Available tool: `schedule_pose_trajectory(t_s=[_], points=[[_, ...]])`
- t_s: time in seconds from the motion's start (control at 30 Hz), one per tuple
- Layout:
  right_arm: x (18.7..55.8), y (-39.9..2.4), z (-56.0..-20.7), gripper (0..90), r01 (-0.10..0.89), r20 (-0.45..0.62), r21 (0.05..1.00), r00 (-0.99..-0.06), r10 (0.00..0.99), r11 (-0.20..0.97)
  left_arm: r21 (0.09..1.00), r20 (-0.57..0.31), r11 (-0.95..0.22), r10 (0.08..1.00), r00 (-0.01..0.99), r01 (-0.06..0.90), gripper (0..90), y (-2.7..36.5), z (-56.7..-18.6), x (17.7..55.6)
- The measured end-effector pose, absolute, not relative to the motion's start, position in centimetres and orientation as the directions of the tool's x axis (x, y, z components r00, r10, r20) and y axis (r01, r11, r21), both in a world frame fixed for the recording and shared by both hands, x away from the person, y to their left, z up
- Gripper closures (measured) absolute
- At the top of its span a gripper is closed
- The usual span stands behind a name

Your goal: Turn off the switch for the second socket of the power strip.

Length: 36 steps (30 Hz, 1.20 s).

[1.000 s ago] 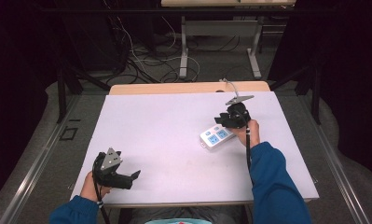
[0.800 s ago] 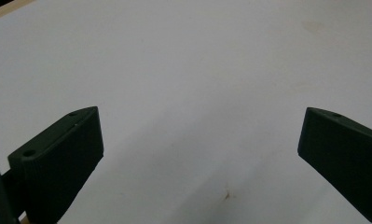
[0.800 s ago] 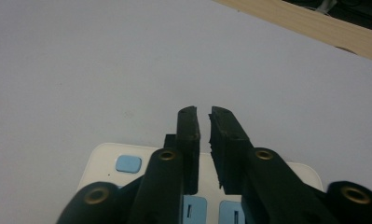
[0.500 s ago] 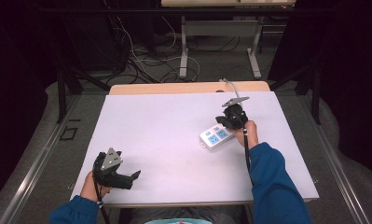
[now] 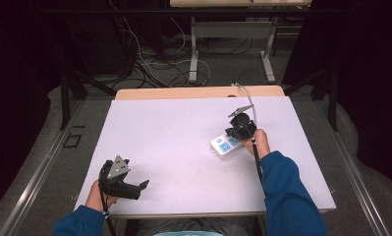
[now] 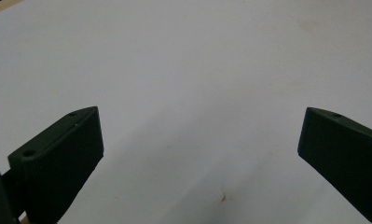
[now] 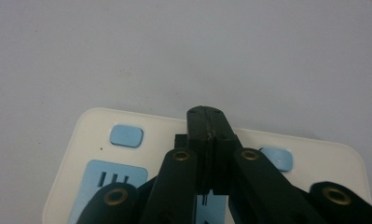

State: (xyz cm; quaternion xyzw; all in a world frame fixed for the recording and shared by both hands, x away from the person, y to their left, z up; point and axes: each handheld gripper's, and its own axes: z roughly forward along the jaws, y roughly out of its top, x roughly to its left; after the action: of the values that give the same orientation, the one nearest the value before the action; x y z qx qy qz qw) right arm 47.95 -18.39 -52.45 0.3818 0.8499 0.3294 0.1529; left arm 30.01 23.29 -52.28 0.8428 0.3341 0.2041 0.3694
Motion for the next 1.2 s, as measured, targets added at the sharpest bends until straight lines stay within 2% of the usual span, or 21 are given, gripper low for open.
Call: schedule_pose_trajectory(t_s=[0.43,1.2], points=[[47.74,-18.48,-52.58,90.0,0.573,0.024,0.678,-0.643,0.765,0.461,0.754,0.108,-0.513,0.712,0.694,0.41,0.1,23.41,-52.16,29.96],[47.68,-18.37,-52.62,90.0,0.554,-0.015,0.678,-0.647,0.763,0.483,0.75,0.112,-0.519,0.711,0.694,0.411,0.1,23.34,-52.21,29.99]])
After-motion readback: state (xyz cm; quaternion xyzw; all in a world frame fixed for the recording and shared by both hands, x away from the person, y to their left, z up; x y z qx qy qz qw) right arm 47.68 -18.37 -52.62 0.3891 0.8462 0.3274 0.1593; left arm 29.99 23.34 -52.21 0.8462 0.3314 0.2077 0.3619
